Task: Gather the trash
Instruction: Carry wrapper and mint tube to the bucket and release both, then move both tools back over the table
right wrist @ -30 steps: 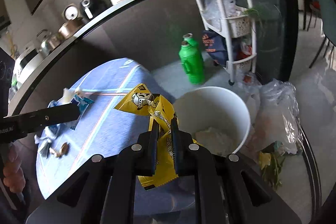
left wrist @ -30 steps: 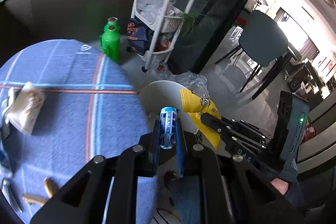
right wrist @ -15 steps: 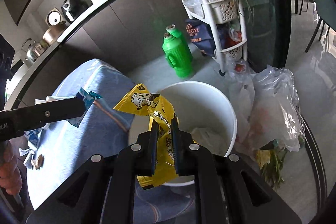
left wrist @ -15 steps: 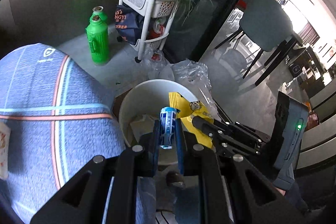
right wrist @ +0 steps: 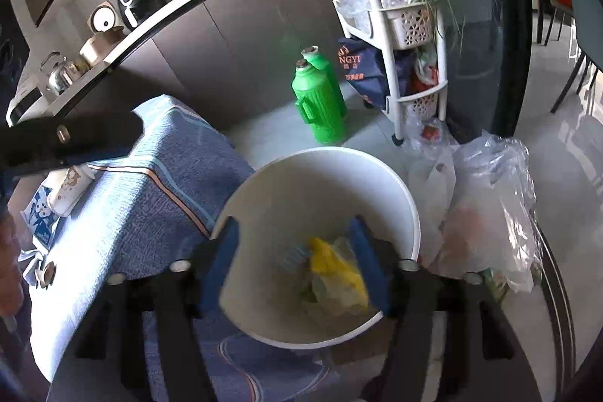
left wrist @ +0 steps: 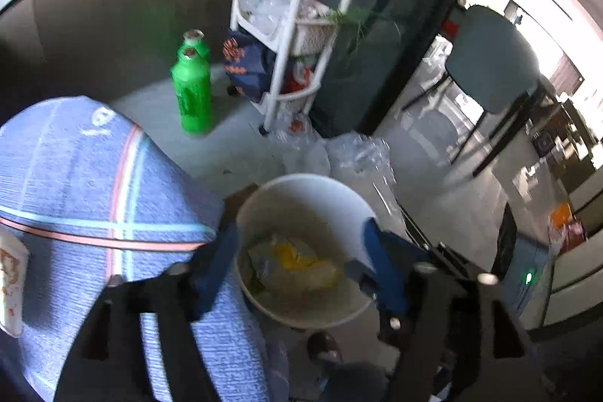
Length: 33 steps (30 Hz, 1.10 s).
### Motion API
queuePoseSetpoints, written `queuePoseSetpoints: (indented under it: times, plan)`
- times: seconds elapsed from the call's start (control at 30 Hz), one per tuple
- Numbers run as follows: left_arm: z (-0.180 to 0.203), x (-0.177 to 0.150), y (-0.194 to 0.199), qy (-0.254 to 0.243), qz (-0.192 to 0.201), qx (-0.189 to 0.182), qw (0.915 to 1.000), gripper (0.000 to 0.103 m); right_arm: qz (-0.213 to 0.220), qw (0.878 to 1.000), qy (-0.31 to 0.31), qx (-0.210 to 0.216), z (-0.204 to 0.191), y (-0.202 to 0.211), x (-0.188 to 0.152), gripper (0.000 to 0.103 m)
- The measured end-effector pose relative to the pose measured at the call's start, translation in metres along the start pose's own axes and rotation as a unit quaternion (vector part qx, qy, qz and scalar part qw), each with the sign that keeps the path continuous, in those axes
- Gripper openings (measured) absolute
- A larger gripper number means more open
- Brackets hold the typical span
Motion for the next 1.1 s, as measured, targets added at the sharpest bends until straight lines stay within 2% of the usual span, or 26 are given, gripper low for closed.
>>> queuePoseSetpoints:
  times: [0.1, 0.2, 0.4, 0.63, 0.93, 1.1]
  plan:
    - [-0.005, 0.001, 0.017, 0.011, 0.034, 0.020, 0.9992, 0.099, 0.011, 1.000, 0.006, -0.003, -0.004, 0.004, 0.000, 0.080]
    - [-0.010, -0.001, 0.031, 0.019, 0.053, 0.032, 0.9979, 0.099, 0.013, 1.000, 0.013, -0.001, -0.009, 0.006, 0.000, 0.095]
    - [-0.021, -0.007, 0.041, 0.044, 0.052, 0.041, 0.9969, 0.099, 0.001, 1.000, -0.001, 0.012, -0.014, 0.009, -0.001, 0.094]
    - [-0.034, -0.024, 0.062, 0.070, 0.055, 0.048, 0.9949, 0.099, 0.013, 1.000, 0.014, 0.020, -0.035, 0.030, 0.001, 0.094]
    - [-0.067, -0.067, 0.113, 0.119, 0.077, 0.071, 0.9874, 0.099, 0.020, 0.998, 0.040, 0.046, -0.078, 0.066, 0.000, 0.094]
    - [-0.088, -0.101, 0.137, 0.148, 0.083, 0.083, 0.9820, 0.099, 0.025, 0.995, 0.080, 0.053, -0.114, 0.085, -0.007, 0.094]
Point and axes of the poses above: each gripper's, at about its wrist camera, not at the fingertips, and y roughly against the way its jaws point, z to its right, x to its top, the point moved 5 cm from there along -y, roughly the way its jaws point, and after that the axes turned 13 degrees about -z, right-handed, at the moved point
